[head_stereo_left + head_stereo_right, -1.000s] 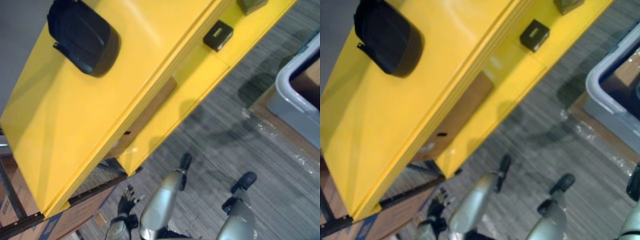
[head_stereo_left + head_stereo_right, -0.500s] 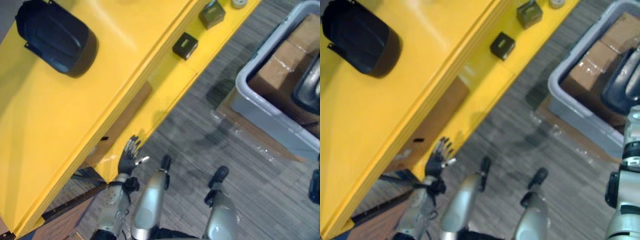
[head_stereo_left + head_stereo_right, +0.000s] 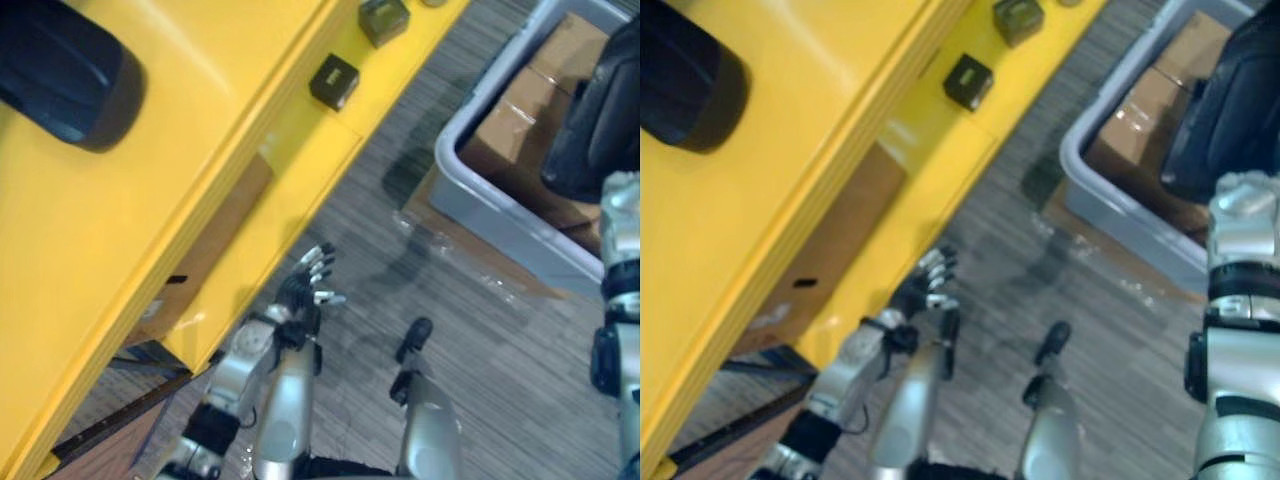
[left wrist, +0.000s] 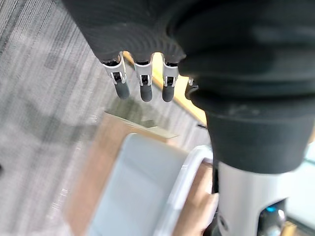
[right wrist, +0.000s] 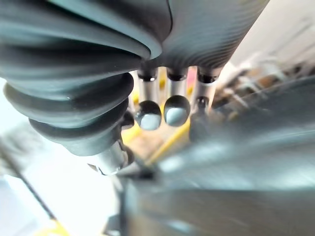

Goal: Walk over and take plastic housings, then place them on the shelf

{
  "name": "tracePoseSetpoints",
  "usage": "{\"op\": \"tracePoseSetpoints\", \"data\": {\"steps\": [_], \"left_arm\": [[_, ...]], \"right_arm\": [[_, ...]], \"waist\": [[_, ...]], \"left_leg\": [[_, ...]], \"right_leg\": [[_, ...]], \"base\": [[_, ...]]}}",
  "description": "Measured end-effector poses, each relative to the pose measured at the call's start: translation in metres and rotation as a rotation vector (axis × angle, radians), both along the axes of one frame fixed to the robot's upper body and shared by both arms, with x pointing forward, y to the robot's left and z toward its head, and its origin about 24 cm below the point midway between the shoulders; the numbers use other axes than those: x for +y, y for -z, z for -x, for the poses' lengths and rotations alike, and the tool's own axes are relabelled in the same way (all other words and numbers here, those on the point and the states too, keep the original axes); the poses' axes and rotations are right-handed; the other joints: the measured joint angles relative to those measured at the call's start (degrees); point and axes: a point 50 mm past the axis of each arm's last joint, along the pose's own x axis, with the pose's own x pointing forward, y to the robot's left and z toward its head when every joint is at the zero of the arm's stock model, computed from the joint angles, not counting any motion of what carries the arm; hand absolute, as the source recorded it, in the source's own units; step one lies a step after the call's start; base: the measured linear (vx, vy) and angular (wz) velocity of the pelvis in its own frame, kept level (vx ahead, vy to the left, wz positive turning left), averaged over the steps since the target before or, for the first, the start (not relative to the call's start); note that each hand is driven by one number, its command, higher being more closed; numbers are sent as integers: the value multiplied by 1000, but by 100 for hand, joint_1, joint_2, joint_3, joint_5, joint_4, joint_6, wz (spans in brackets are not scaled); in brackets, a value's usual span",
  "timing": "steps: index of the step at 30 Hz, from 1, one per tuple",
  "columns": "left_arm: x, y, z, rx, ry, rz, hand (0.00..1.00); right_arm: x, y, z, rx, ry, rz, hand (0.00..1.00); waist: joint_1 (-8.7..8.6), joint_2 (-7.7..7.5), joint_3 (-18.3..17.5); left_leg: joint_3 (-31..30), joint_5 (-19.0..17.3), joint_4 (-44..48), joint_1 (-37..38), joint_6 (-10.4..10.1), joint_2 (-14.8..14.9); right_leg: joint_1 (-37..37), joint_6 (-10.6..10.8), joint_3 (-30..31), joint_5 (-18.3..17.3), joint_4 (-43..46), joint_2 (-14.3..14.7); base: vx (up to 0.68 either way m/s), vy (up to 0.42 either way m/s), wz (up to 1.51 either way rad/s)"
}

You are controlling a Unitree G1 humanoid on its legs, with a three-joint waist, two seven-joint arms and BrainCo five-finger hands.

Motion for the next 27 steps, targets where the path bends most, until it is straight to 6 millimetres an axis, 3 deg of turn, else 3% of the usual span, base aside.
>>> {"op": "tracePoseSetpoints", "data": {"steps": [2,5,14,15,21,25,27], "left_arm": [[4,-15,-13,-43,-5,-28,0],[5,-39,-30,-105,-36,-51,0],[6,-60,-47,-137,-88,-47,0],[6,-60,-47,-137,-90,-45,0],[7,-72,-55,-180,-141,-44,0],[10,-82,-62,-205,-177,-51,0],[10,-86,-63,-222,-178,-47,0]], "right_arm": [[7,-4,-1,-39,-32,21,100],[17,-5,-2,-78,-52,49,100],[37,27,-15,-4,-116,11,100],[37,29,-15,3,-117,6,0],[40,45,-22,57,-143,-98,0],[26,78,-27,170,-117,-370,0],[23,85,-27,192,-97,-416,0]], "waist": [[-81,-133,-15],[-261,-158,-28],[-462,-376,-112],[-468,-386,-118],[-457,-394,-127],[-425,-395,-128],[-438,-395,-127]], "left_leg": [[105,1,-30,84,1,13],[146,22,-64,124,-4,43],[247,127,-361,451,-130,169],[253,138,-385,465,-132,167],[251,152,-403,373,-135,162],[231,187,-402,285,-139,145],[234,187,-403,283,-139,135]], "right_leg": [[12,-4,108,9,0,-3],[41,-13,143,24,-26,4],[260,-38,260,111,-253,178],[260,-39,263,112,-255,176],[174,-43,264,115,-287,181],[82,-54,260,144,-286,176],[72,-55,265,148,-286,168]], "base": [[-29,13,-19],[-44,13,-7],[-9,-16,-8],[0,0,0],[-2,3,1],[11,26,3],[16,38,-1]]}}
